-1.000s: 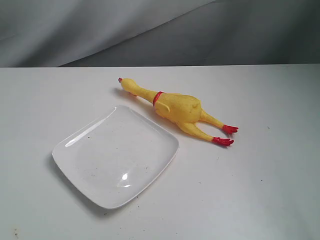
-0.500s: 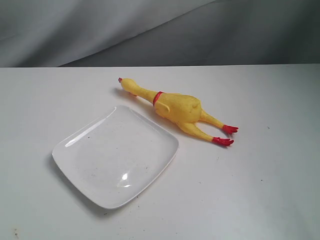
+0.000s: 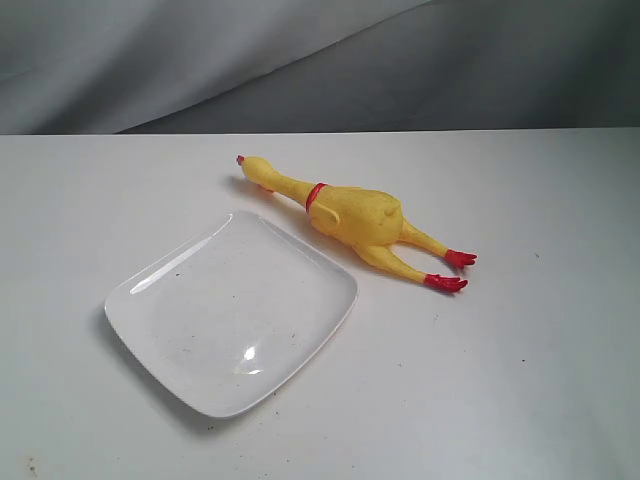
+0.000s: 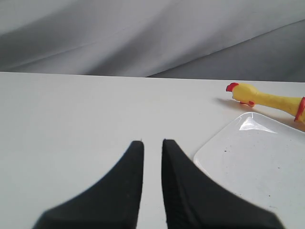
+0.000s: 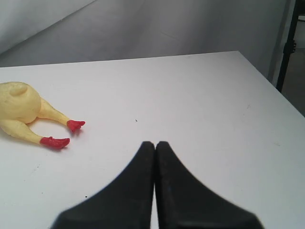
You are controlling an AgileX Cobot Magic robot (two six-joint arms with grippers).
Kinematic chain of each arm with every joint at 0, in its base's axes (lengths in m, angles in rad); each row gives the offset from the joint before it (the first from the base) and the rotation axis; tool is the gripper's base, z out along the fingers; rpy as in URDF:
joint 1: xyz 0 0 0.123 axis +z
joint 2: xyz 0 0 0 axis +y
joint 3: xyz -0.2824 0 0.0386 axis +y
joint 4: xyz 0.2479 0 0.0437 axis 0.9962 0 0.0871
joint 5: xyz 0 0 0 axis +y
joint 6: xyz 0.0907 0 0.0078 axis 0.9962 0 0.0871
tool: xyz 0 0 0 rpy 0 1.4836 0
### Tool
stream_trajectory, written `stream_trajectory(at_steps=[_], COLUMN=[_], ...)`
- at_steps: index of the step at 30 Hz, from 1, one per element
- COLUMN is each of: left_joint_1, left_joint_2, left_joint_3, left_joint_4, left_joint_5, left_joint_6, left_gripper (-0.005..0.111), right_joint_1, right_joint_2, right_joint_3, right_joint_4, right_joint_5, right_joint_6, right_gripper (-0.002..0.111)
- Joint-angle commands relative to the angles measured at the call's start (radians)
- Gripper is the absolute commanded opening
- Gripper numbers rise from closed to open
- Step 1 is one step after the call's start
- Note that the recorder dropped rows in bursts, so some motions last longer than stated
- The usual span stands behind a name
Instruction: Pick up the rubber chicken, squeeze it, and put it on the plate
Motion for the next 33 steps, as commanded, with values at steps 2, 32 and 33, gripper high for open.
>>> stream_trajectory(at_steps=[2, 32, 33], left_joint_1=[0.001, 0.001, 0.001], left_joint_2=[-0.002, -0.002, -0.002], left_joint_3=[0.005, 0.005, 0.005], left_joint_4=[0.0, 0.0, 0.0], left_joint_5=[-0.002, -0.002, -0.002], left_joint_6=[0.001, 0.001, 0.001], left_gripper=[0.015, 0.015, 0.015], right_joint_1=[-0.002, -0.002, -0.002], right_joint_2=[-0.004, -0.004, -0.004], right_joint_3=[0.003, -0.05, -0.096], right_joint_4=[-0.021, -0.085, -0.122], right_joint_5=[-0.091, -0.846, -0.81], right_joint_6=[-0.003, 0.556, 0.561], right_gripper=[0.0, 0.0, 0.0])
